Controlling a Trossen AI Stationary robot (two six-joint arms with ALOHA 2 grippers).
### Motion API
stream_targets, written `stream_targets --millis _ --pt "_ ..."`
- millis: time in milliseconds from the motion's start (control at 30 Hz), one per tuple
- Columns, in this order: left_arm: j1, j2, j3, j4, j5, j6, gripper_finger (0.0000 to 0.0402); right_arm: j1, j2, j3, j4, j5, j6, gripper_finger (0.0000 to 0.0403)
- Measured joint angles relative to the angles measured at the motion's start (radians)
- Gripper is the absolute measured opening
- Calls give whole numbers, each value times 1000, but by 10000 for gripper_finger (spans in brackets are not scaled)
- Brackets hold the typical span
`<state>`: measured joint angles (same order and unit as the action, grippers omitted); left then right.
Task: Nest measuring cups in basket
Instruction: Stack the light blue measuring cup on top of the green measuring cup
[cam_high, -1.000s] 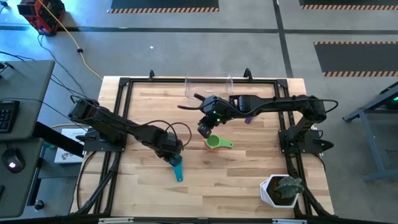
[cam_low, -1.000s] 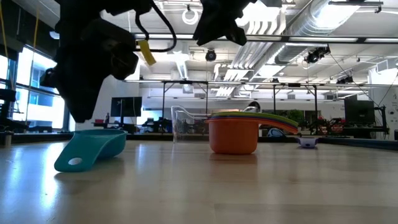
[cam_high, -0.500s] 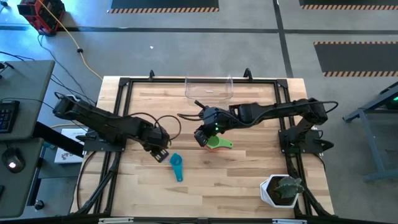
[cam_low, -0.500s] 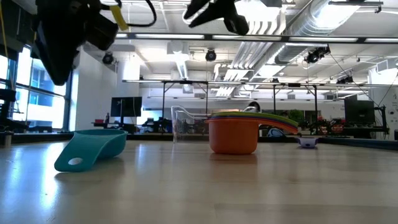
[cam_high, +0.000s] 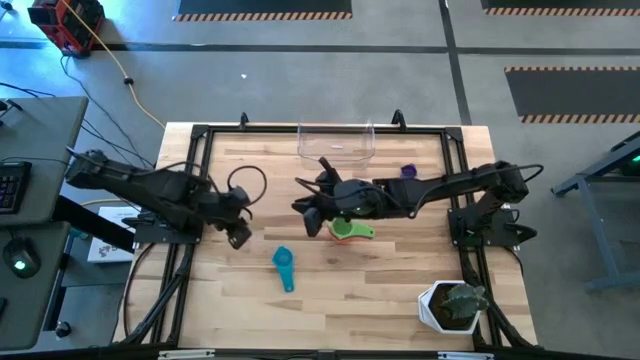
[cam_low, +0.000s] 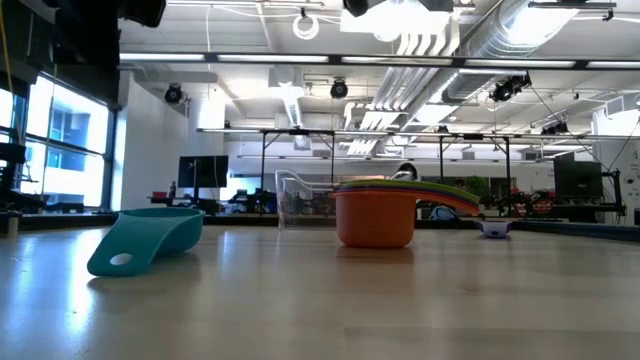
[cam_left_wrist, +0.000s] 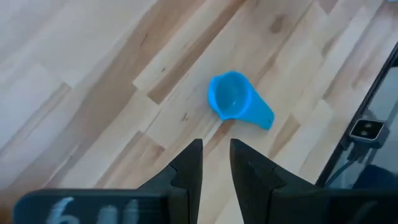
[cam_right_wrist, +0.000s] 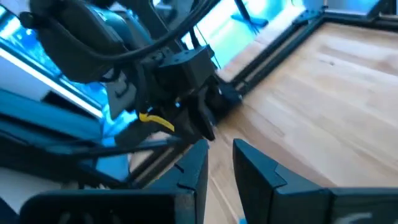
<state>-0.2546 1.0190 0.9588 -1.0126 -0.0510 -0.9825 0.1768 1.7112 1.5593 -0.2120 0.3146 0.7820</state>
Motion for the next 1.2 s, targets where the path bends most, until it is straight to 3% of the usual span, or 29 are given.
stream_targets --millis 267,733,1200 --pt "0 -88 0 -66 -93 16 72 17 35 0 26 -11 76 67" --pt "0 -103 0 -98 -94 87 71 29 208 0 73 -59 120 67" --pt "0 -103 0 -98 -95 87 71 32 355 0 90 -173 257 67"
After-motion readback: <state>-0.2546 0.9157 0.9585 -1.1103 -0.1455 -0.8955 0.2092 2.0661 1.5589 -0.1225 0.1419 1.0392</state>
